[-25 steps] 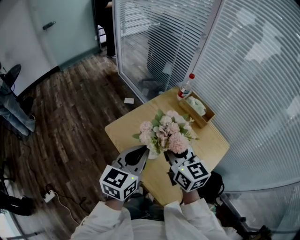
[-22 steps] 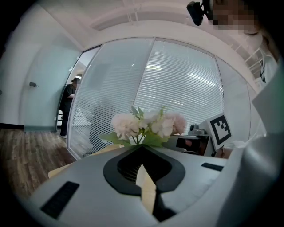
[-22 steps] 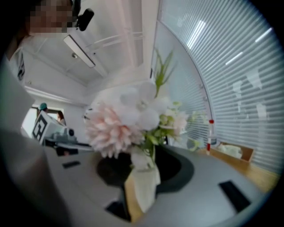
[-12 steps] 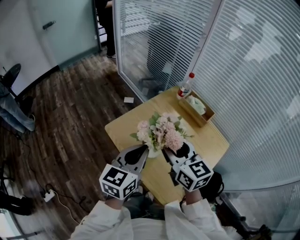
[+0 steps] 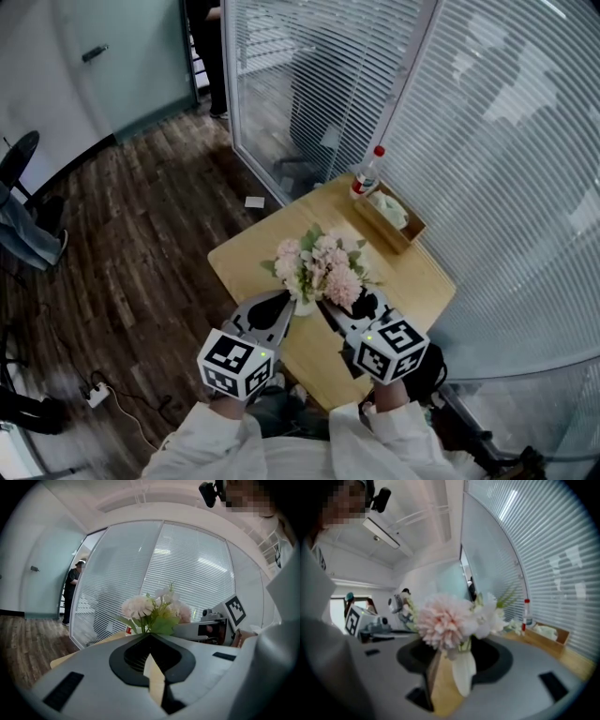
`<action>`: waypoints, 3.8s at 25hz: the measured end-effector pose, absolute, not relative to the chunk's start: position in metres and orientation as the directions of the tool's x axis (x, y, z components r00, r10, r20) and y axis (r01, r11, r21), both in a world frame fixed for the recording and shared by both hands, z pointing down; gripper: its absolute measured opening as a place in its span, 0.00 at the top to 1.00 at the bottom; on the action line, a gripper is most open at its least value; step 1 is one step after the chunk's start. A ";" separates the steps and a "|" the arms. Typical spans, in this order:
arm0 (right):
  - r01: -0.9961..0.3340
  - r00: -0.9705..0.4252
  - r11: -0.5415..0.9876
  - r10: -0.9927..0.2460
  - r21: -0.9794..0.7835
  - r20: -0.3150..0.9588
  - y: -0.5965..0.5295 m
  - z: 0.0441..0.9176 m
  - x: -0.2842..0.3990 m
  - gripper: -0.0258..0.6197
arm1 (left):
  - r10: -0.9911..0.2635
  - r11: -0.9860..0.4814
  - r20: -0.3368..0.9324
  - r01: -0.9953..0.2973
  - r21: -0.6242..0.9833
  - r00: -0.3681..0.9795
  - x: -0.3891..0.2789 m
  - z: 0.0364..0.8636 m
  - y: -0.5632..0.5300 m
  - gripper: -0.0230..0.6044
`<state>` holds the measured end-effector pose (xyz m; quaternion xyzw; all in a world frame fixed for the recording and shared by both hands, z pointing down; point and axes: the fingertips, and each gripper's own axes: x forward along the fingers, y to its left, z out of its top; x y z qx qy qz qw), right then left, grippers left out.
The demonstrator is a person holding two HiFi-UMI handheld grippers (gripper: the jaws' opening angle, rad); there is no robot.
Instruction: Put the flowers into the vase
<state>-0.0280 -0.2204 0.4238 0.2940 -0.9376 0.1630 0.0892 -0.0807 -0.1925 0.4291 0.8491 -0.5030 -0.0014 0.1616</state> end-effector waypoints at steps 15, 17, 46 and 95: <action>-0.586 -0.808 0.758 -0.516 -0.287 0.285 -0.199 0.444 -0.024 0.64 | -0.834 -0.459 0.185 -0.840 0.288 0.519 -0.075 0.439 -0.184 0.95; -0.587 -0.808 0.754 -0.518 -0.295 0.282 -0.197 0.446 -0.023 0.64 | -0.829 -0.465 0.189 -0.836 0.292 0.527 -0.073 0.441 -0.184 0.95; -0.592 -0.806 0.753 -0.560 -0.288 0.192 -0.131 0.438 0.014 0.77 | -0.704 -0.586 0.253 -0.744 0.321 0.663 -0.018 0.465 -0.135 0.95; -0.667 -0.745 0.703 -0.628 -0.248 0.223 -0.114 0.444 0.026 0.94 | -0.637 -0.646 0.228 -0.671 0.363 0.736 0.000 0.466 -0.115 0.95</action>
